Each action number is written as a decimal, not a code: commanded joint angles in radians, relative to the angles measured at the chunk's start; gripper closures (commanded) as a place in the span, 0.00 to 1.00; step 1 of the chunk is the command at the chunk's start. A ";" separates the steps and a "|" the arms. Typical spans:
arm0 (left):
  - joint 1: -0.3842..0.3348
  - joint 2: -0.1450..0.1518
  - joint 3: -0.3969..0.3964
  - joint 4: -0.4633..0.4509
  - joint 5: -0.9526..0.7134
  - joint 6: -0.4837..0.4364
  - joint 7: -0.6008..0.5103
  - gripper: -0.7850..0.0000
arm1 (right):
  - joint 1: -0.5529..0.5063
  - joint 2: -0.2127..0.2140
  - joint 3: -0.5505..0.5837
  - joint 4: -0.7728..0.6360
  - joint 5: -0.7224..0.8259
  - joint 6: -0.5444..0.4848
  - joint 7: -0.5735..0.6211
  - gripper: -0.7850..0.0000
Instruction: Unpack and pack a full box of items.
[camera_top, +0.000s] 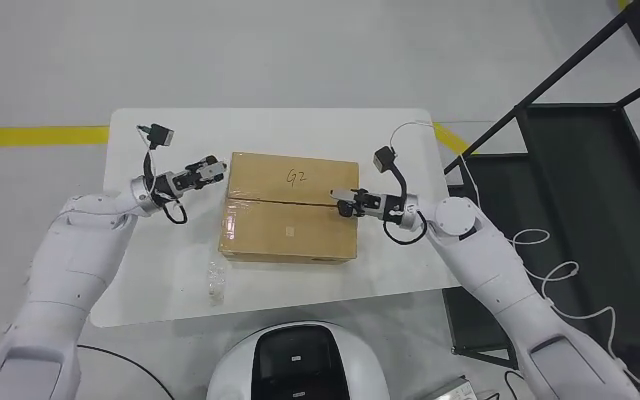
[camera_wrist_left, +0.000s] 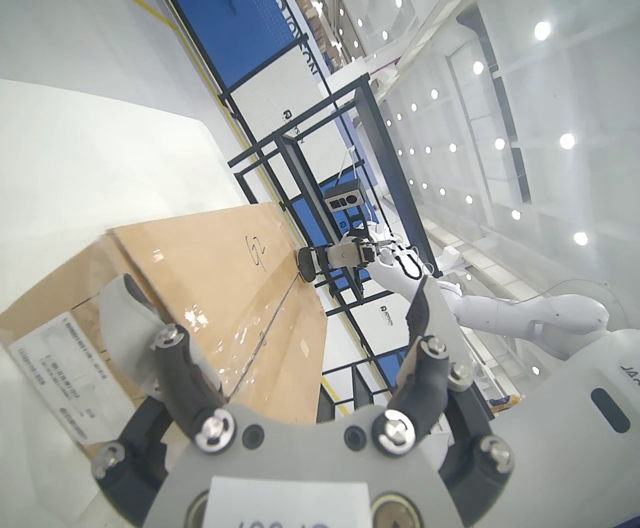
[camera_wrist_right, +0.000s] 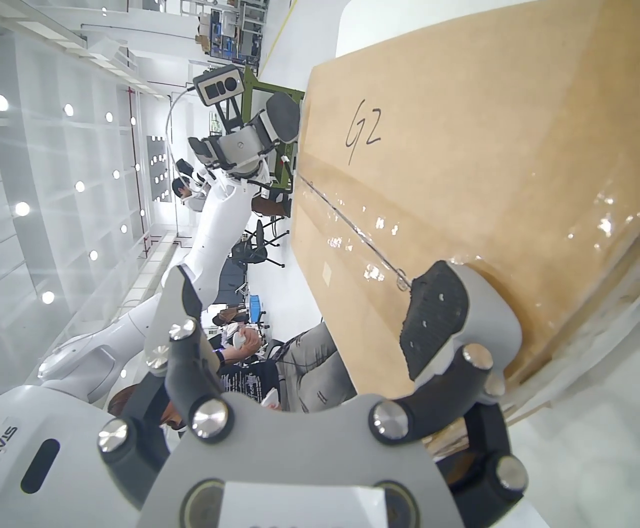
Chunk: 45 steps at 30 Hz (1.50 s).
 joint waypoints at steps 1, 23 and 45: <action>0.028 0.021 -0.031 -0.001 0.031 -0.009 0.009 0.00 | 0.001 -0.001 0.002 -0.002 -0.002 0.001 0.003 0.00; 0.103 0.032 -0.020 0.041 0.077 0.082 -0.060 0.00 | -0.007 -0.008 0.015 -0.013 -0.020 0.006 0.020 0.00; 0.053 0.003 0.003 0.109 0.045 0.028 -0.028 0.00 | -0.010 -0.017 0.020 -0.003 -0.029 -0.008 0.033 0.00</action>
